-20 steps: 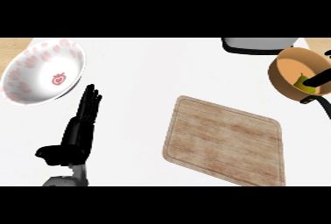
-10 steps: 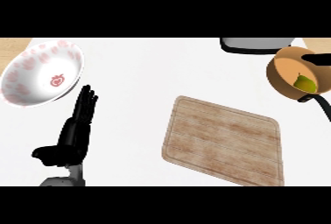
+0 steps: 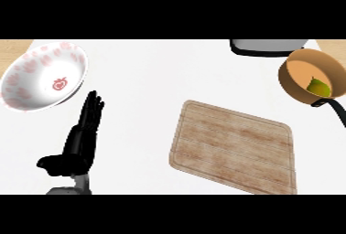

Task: Pick the pear from the cutting board and place it in the pot

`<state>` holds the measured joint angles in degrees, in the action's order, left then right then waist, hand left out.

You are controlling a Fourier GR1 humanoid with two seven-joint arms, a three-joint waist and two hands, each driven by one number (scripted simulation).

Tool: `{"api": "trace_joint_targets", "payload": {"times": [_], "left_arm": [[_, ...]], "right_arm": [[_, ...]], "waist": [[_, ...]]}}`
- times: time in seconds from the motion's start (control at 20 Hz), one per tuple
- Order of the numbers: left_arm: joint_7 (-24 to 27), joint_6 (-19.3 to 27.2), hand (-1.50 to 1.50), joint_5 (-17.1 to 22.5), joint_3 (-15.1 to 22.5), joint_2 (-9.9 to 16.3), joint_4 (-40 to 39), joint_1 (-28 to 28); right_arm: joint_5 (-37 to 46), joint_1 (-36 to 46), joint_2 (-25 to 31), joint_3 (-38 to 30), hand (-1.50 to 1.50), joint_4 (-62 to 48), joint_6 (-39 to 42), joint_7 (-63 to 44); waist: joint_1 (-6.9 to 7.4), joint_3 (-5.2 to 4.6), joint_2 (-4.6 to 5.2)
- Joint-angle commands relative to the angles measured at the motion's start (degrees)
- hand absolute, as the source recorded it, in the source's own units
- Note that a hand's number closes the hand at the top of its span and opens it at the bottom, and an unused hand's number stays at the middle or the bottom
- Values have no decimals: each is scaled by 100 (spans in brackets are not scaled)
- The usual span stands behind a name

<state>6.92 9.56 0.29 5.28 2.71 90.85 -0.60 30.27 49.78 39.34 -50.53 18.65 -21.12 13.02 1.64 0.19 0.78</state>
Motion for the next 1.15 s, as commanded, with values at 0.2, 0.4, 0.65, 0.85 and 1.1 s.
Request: {"api": "trace_joint_targets", "payload": {"times": [0.2, 0.4, 0.65, 0.85, 1.1], "left_arm": [[228, -86, 0, 70, -132, 9, -216, 44], [-168, -73, 0, 77, -105, 9, 18, -181], [-118, -102, 0, 7, -58, 74, 295, 208], [-86, -246, 0, 189, -267, 116, -116, -223], [67, -246, 0, 79, -140, 93, 29, 84]], "right_arm": [[-684, -658, 356, -359, -150, -139, 401, 1108], [-908, -931, 640, -453, -150, -292, 700, 1323], [-1078, -988, 881, -411, -150, -331, 671, 1403], [-1331, -962, 1126, -638, -150, -465, 570, 1327], [-1630, -1291, 1361, -844, -150, -538, 546, 1465]], "waist": [[-44, -6, -20], [-52, -2, -23], [-21, -3, -32], [0, 3, -1], [8, 6, -6]]}}
